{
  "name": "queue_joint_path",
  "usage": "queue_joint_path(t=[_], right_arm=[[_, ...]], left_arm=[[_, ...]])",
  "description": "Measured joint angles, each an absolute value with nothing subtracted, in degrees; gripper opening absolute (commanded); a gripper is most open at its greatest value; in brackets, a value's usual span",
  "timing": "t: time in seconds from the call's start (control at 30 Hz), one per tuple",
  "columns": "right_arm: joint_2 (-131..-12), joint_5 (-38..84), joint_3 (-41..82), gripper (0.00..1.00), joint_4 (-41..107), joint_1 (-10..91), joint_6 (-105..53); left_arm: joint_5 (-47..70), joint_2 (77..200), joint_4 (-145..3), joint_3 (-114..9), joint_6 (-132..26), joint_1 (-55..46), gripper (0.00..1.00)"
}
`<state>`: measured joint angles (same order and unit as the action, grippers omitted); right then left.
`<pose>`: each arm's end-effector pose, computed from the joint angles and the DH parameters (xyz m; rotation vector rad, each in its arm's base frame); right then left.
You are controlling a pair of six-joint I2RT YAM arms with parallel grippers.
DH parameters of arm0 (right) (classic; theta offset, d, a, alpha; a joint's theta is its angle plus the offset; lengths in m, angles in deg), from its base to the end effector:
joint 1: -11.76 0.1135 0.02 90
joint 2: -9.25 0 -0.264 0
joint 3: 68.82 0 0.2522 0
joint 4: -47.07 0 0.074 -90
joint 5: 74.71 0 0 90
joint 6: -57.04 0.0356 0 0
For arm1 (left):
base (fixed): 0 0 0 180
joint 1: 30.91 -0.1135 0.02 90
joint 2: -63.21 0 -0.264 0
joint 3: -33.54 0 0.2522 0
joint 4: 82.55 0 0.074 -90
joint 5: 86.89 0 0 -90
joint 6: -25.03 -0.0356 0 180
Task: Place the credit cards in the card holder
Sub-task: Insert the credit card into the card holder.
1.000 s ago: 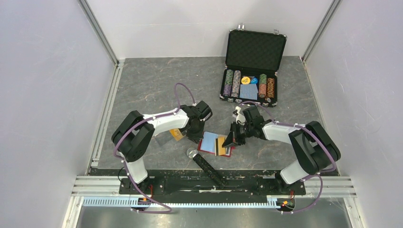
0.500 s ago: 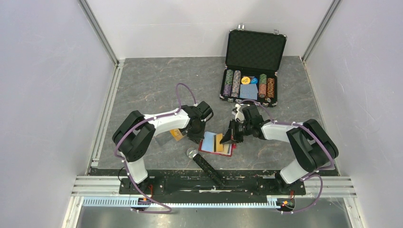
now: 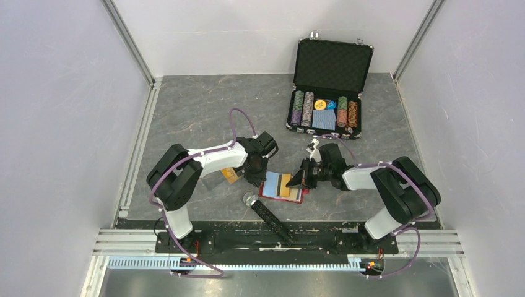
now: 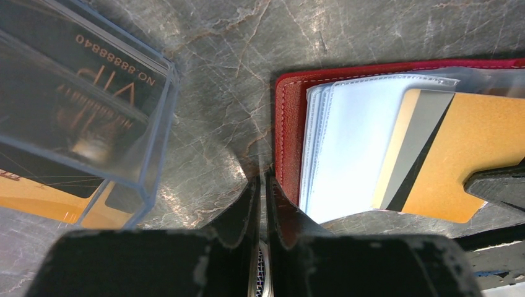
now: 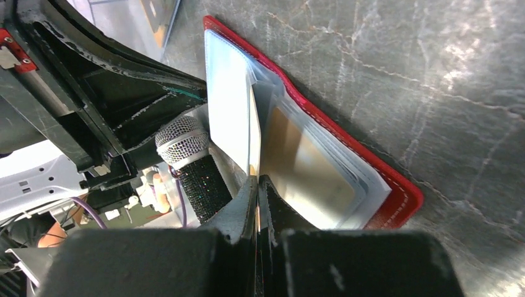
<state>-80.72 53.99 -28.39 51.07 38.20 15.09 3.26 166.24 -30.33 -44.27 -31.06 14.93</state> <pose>0.2182 0.1334 0.1130 0.1201 2.6077 1.3615 0.2309 -0.2379 0.1563 0.3088 2.9515 -0.2124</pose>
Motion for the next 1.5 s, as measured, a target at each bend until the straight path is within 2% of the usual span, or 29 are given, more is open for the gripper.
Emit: queue_joint_path(t=[0.27,0.4,0.53,0.67,0.77,0.97,1.27,1.4,1.5], right_arm=[[-82.23,51.96,-28.98,0.01,56.95,41.63,18.59],[-82.49,49.90,-28.98,0.04,58.74,43.49,20.07],[-82.99,48.53,-28.98,0.08,59.94,44.73,20.62],[-82.82,46.82,-28.91,0.33,57.54,44.99,19.11],[-80.68,45.53,-27.67,0.48,52.38,45.28,16.45],[-76.89,40.50,-22.07,0.65,39.68,46.41,8.47],[-75.65,36.75,-19.10,0.61,31.00,47.42,3.11],[-75.69,35.50,-18.33,0.52,29.36,48.34,1.71],[-76.02,35.59,-18.40,0.50,29.65,48.36,1.56]], left_arm=[[3.41,166.61,-29.83,-44.79,-31.08,14.93,0.12],[3.45,166.63,-29.68,-44.88,-31.06,14.93,0.13],[3.47,166.63,-29.65,-44.95,-31.08,14.93,0.18],[3.80,166.54,-29.74,-44.99,-31.08,14.98,0.28],[4.28,166.13,-29.90,-44.99,-31.08,15.04,0.33],[6.21,162.61,-30.03,-44.99,-31.06,14.04,0.42],[14.88,161.71,-37.72,-40.23,-29.62,9.49,0.53],[18.21,161.84,-42.51,-38.50,-27.94,9.62,0.54],[19.78,162.08,-45.63,-37.63,-26.30,9.86,0.54]])
